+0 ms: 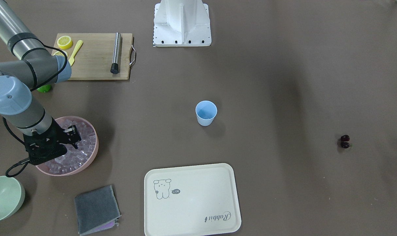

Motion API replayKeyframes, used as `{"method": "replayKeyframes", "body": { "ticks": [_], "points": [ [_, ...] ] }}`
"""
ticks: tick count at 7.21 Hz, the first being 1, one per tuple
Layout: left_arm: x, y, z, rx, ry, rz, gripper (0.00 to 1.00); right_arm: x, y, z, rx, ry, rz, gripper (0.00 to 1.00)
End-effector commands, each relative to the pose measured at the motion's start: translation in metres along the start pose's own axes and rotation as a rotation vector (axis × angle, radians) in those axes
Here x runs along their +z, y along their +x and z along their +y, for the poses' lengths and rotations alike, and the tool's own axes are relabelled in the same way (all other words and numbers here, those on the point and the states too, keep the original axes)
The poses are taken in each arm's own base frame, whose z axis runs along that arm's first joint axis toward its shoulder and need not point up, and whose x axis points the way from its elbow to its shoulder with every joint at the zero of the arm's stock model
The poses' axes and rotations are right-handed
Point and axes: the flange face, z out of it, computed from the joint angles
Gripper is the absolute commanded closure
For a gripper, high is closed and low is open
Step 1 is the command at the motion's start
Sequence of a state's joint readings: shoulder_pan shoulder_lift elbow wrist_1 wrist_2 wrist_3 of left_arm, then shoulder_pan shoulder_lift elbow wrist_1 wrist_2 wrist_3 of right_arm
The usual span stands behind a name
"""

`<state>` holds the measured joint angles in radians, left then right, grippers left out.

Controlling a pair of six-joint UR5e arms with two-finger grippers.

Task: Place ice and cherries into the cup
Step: 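Grasp another ice cube from the pink bowl with the right gripper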

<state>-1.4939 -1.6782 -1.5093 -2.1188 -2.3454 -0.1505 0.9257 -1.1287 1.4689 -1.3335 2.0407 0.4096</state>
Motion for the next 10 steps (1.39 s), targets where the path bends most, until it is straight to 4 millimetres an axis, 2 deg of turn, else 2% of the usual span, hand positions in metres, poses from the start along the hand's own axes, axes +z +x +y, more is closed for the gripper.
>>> {"method": "replayKeyframes", "body": {
  "ticks": [1, 5, 6, 7, 8, 9, 10],
  "points": [
    [0.001, 0.001, 0.0, 0.002, -0.002, 0.001, 0.02, 0.001, -0.001, 0.001, 0.002, -0.002, 0.0, 0.49],
    [0.003, 0.001, 0.001, 0.0, -0.005, 0.002, 0.02, -0.007, -0.001, -0.001, 0.007, 0.01, -0.011, 0.84],
    [0.002, 0.0, 0.001, -0.001, -0.004, 0.001, 0.02, -0.03, -0.007, -0.005, -0.001, 0.041, -0.033, 0.91],
    [0.003, 0.0, 0.001, -0.001, -0.006, 0.002, 0.02, -0.056, -0.005, -0.008, 0.016, 0.057, -0.086, 0.95],
    [0.003, 0.0, 0.001, 0.0, -0.005, 0.002, 0.02, -0.083, -0.013, -0.01, 0.053, 0.073, -0.136, 0.96],
    [0.002, 0.0, 0.002, -0.001, -0.004, 0.001, 0.02, -0.108, -0.049, -0.029, 0.092, 0.078, -0.157, 1.0],
    [0.001, 0.001, 0.002, -0.001, -0.003, 0.001, 0.02, -0.121, -0.125, -0.049, 0.163, 0.061, -0.196, 1.0]
  ]
}}
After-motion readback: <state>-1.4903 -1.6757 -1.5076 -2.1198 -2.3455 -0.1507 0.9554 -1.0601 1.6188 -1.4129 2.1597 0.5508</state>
